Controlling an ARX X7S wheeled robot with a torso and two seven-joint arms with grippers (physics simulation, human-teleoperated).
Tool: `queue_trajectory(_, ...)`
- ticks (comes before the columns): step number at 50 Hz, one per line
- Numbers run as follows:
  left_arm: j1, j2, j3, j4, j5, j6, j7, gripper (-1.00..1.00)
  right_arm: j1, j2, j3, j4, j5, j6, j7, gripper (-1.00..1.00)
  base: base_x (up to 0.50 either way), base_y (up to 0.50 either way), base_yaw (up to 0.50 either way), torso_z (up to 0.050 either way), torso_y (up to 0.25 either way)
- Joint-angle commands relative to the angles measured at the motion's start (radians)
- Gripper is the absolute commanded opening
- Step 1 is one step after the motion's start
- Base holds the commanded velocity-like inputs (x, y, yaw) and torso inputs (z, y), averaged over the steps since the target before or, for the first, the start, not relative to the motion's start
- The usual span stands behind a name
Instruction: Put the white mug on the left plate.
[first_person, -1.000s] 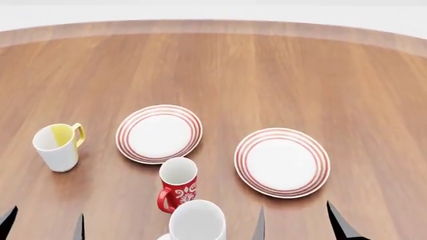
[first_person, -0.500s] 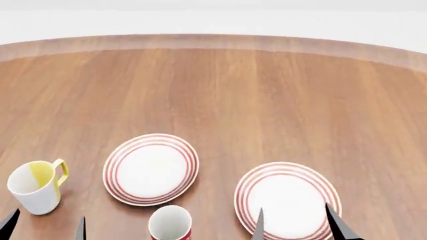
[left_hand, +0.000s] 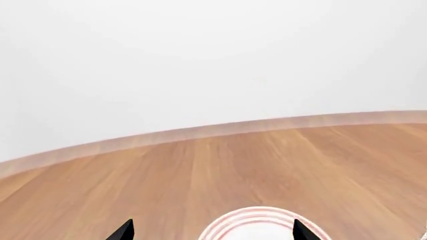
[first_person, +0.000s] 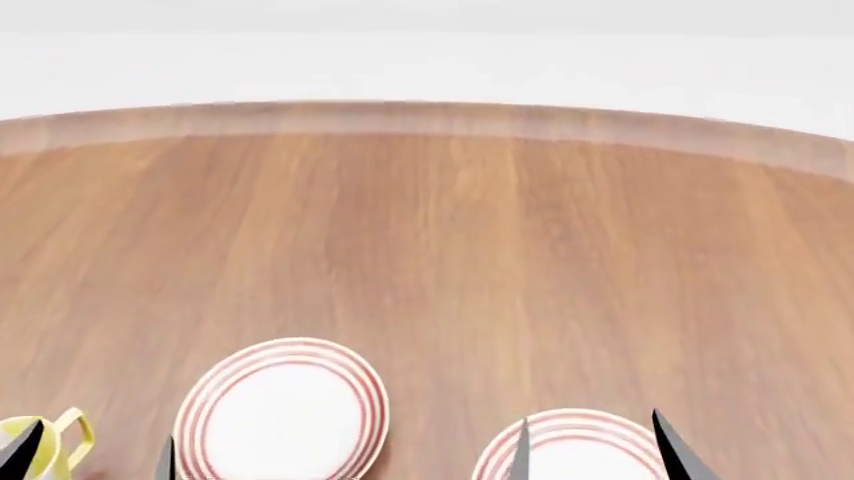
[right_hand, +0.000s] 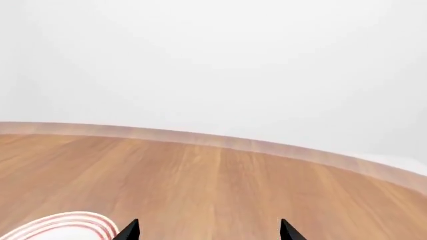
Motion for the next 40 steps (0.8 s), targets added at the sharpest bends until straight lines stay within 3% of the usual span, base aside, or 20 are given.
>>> queue_trajectory(1,-0.005,-0.003,0.014,-0.018,0.0,0.01,-0.009,1.0,0.002,0.006,-0.008,0.021,-0.003,-0.016,0.011,1.0,0.37,0.0,0.0,0.0,0.0)
queue_trajectory(14,0.005,-0.019,0.056,-0.042,0.011,0.066,0.018,1.0,-0.012,0.014,-0.011,0.019,0.003,-0.038,0.017,1.0,0.03,0.0,0.0,0.0,0.0)
queue_trajectory(23,0.114,-0.145,0.064,0.059,-0.007,0.138,0.125,1.0,-0.027,0.015,-0.003,0.045,0.018,-0.076,0.014,1.0,0.0,0.0,0.0,0.0,0.0)
queue_trajectory(40,0.432,-0.292,-0.002,-0.052,-0.049,0.607,0.26,1.0,-0.037,0.018,0.001,0.082,0.036,-0.12,0.014,1.0,0.0,0.0,0.0,0.0,0.0)
